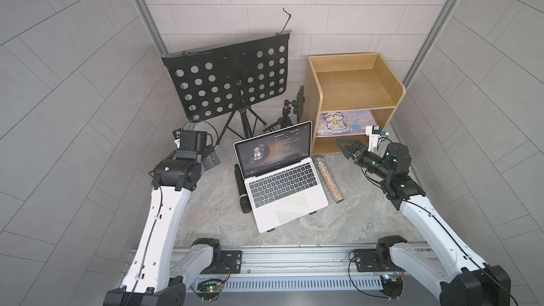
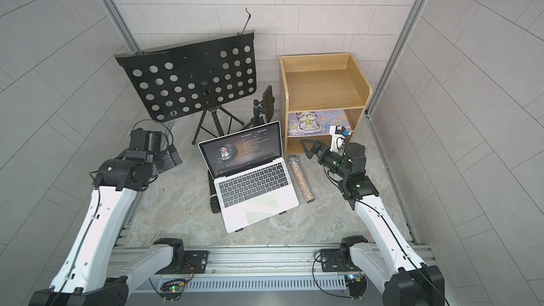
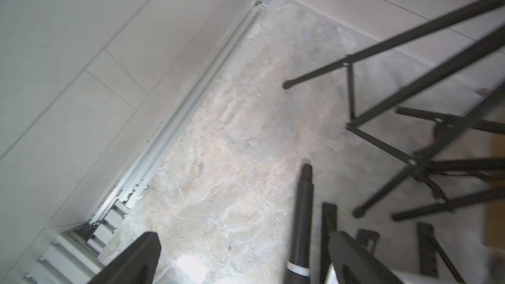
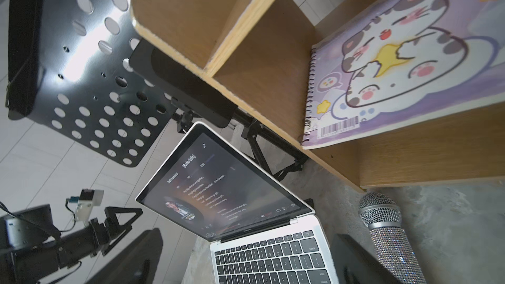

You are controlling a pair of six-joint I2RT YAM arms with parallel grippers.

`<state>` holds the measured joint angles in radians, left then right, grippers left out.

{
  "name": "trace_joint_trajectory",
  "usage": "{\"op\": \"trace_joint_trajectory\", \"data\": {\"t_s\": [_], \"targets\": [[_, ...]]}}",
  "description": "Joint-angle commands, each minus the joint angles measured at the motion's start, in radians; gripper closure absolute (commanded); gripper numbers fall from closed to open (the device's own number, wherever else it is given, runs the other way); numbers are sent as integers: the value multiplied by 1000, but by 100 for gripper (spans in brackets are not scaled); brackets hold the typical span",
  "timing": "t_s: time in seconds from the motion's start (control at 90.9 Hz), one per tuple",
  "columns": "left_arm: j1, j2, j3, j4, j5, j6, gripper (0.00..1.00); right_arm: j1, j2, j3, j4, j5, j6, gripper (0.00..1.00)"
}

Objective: Close the laptop lid and set it aside
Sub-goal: Close the lid of the laptop.

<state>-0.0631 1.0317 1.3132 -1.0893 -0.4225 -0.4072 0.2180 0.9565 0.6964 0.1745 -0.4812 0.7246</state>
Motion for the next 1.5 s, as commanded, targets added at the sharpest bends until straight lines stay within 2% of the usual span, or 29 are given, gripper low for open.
{"op": "trace_joint_trajectory", "data": {"t_s": [0.0, 0.066, 0.275, 0.418, 0.561, 0.649, 0.704, 0.792, 0.991, 1.178, 1.486], "targets": [[-5, 16, 59, -10, 300, 109, 0, 33, -8, 31, -57, -43, -90, 0], [-14, 27, 97, 2, 390, 138, 0, 54, -13, 31, -81, -50, -114, 0], [-47, 61, 216, 5, 434, 109, 0, 100, -52, 3, -153, -47, -163, 0], [-50, 102, 254, 23, 528, 102, 0, 121, -65, -28, -149, -46, -158, 0], [-64, 163, 237, 113, 798, 129, 0, 131, -61, -40, -144, -50, -162, 0], [-87, 213, 254, 152, 896, 155, 0, 138, -55, -41, -145, -59, -176, 0], [-113, 244, 288, 141, 877, 203, 0, 143, -47, -41, -149, -69, -184, 0], [-167, 300, 367, 76, 773, 317, 0, 160, -28, -42, -159, -86, -202, 0], [-274, 415, 483, -24, 582, 517, 8, 240, 39, -27, -212, -102, -279, 0], [-326, 480, 534, -45, 578, 617, 15, 296, 92, -21, -250, -79, -321, 2], [-343, 576, 610, -64, 571, 656, 32, 325, 119, -26, -294, 59, -287, 16]]}}
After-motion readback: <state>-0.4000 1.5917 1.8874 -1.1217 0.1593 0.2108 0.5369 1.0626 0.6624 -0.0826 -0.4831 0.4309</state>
